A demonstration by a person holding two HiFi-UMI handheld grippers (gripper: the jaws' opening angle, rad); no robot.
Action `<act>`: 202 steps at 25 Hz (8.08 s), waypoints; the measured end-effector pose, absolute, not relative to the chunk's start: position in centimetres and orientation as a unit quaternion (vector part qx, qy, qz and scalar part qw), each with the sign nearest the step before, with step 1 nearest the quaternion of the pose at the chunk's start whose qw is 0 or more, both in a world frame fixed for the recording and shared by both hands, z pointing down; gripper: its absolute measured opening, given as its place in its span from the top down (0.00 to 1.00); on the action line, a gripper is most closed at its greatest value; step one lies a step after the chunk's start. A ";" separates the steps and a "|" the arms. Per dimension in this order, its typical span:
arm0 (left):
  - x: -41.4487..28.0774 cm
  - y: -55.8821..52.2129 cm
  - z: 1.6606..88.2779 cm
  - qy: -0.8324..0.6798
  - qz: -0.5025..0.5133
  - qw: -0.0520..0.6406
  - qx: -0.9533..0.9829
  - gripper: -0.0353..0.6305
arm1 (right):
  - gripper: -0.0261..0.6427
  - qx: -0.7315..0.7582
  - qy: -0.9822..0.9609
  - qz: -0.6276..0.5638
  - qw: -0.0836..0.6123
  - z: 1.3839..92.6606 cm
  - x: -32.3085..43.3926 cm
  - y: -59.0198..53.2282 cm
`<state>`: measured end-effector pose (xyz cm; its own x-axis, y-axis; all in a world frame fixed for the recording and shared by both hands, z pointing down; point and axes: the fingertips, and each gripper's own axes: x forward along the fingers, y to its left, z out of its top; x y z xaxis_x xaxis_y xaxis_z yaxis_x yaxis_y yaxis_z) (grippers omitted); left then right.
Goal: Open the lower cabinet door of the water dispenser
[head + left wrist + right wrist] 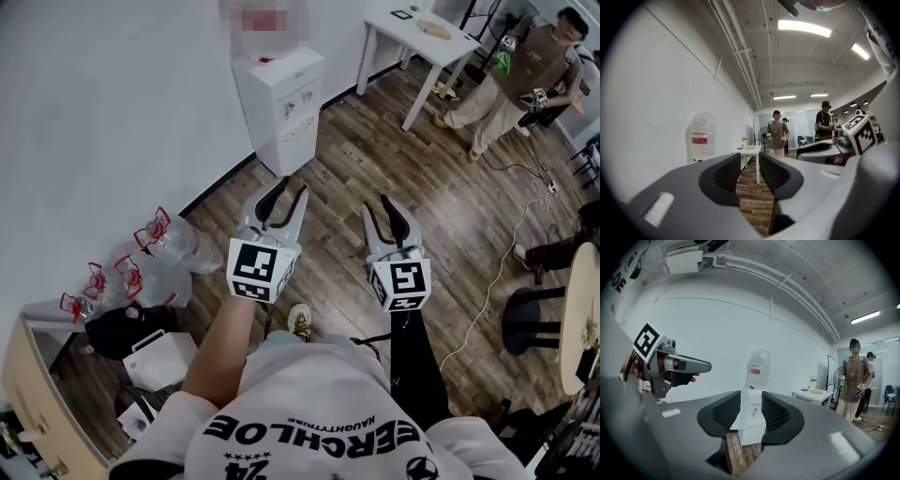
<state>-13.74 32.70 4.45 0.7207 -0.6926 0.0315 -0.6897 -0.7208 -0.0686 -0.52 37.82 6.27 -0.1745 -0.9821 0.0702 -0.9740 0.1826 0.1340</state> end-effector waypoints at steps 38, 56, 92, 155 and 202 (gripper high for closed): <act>-10.2 14.3 6.5 0.386 -0.029 0.013 -0.922 0.75 | 0.78 0.635 -0.770 -0.016 0.052 8.1 4.5 18.6; -1.9 -2.0 6.2 0.431 -0.049 0.010 -0.901 0.75 | 0.78 0.587 -0.809 0.011 0.041 7.3 13.5 0.1; 4.8 -12.0 8.9 0.456 -0.080 0.005 -0.886 0.73 | 0.78 0.536 -0.841 0.060 0.040 12.4 19.5 -11.3; 13.1 -27.8 46.3 0.390 -0.191 -0.144 -0.889 0.73 | 0.78 0.294 -0.888 0.098 0.339 59.0 16.7 -27.2; 13.0 -30.5 54.7 0.430 -0.198 -0.198 -0.858 0.73 | 0.70 0.044 -0.863 -0.073 0.498 75.8 11.8 -36.8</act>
